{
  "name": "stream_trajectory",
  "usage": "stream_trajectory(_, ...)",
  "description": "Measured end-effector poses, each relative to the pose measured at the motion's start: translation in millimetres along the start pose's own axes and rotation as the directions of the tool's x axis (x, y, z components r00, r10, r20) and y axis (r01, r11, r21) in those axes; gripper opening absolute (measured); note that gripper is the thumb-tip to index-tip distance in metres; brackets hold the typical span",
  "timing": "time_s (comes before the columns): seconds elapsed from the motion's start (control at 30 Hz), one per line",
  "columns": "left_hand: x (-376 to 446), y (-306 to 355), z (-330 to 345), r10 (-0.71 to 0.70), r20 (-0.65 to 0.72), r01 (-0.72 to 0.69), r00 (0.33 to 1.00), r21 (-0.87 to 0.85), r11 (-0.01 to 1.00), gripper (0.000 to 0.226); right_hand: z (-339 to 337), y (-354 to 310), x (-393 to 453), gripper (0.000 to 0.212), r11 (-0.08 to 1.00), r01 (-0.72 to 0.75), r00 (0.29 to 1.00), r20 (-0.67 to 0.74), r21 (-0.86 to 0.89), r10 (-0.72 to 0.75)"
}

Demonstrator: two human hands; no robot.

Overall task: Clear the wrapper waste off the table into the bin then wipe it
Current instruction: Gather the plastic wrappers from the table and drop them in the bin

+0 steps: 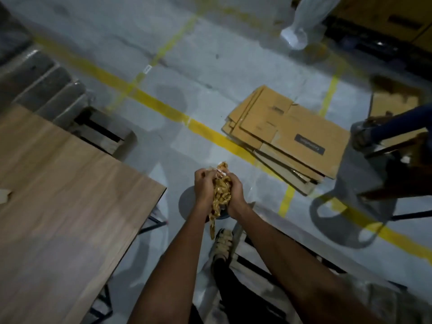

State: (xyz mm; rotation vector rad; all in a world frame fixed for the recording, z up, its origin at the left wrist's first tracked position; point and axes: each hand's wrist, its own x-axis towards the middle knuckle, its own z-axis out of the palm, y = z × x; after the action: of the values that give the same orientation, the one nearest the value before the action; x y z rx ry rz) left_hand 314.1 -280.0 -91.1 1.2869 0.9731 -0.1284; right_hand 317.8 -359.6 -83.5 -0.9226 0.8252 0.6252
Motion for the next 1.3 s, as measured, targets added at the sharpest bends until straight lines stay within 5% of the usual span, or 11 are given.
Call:
stream_trajectory(0.13, 75.9, -64.2, 25.6, -0.122, -0.005, 0.122, 0.993, 0.031, 0.992, 0.023, -36.7, 16.9, 89.4, 0.041, 0.995, -0.1, 0.995, -0.027, 0.002, 0.1)
stream_trajectory(0.27, 185.5, -182.9, 48.6, -0.245, -0.031, 0.246, 0.969, 0.045, 0.968, 0.05, -87.4, 47.1, 193.9, 0.043, 0.993, -0.092, 0.988, -0.134, -0.067, 0.082)
stream_trajectory(0.43, 279.2, -272.8, 72.0, -0.4, 0.024, 0.399, 0.916, 0.05, 0.916, 0.076, -154.8, 79.6, 303.2, 0.049, 0.981, -0.13, 0.99, -0.082, -0.145, 0.119)
stream_trajectory(0.67, 390.5, -370.7, 58.3, -0.363, -0.068, 0.37, 0.929, 0.163, 0.915, 0.09, -195.8, 115.1, 408.6, 0.051, 0.978, -0.131, 0.985, -0.131, -0.16, 0.11)
stream_trajectory(0.83, 368.6, -327.4, 61.7, -0.243, -0.061, 0.251, 0.968, 0.209, 0.945, 0.078, -202.6, 127.4, 438.0, 0.048, 0.928, -0.049, 0.984, -0.18, -0.37, -0.02)
stream_trajectory(1.03, 327.1, -298.9, 77.3, -0.179, -0.007, 0.166, 0.984, 0.413, 0.895, 0.06, -207.9, 128.6, 428.1, 0.068, 0.478, 0.092, 0.907, -0.124, -0.874, -0.403)
stream_trajectory(1.13, 299.2, -280.6, 77.9, -0.181, 0.015, 0.155, 0.983, 0.443, 0.883, 0.058, -205.1, 119.4, 399.6, 0.048, 0.304, 0.057, 0.907, -0.078, -0.951, -0.414)
stream_trajectory(1.3, 226.2, -222.3, 67.2, -0.174, 0.064, 0.128, 0.983, 0.445, 0.886, 0.053, -170.7, 96.1, 308.7, 0.036, 0.298, 0.072, 0.889, -0.074, -0.952, -0.452)
